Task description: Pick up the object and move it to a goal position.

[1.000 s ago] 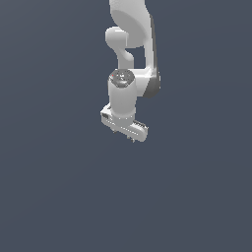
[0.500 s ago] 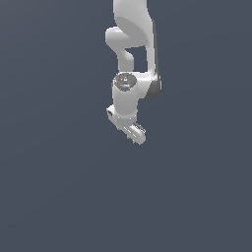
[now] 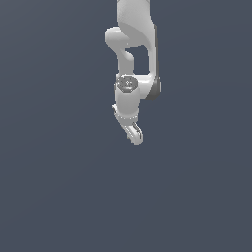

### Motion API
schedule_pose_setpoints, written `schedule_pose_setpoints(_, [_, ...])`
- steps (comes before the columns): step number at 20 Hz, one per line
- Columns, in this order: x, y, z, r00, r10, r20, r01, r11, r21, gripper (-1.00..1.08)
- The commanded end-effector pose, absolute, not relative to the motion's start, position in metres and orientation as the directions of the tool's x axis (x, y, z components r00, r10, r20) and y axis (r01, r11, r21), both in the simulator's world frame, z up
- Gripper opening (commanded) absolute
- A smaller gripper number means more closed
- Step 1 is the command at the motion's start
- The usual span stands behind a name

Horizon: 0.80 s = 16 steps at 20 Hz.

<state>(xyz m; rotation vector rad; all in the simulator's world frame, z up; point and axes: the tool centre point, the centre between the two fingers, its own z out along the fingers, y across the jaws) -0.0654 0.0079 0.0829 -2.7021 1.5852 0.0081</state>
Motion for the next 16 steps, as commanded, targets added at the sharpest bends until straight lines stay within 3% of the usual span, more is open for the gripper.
schedule_pose_setpoints(1, [-0.071,0.009,0.078,0.425,-0.905,-0.008,-0.905,-0.425,-0.004,1.0])
schedule_pose_setpoints(16, [-0.093,0.012,0.06,0.175,-0.985,-0.001,-0.985,-0.175,0.0,1.0])
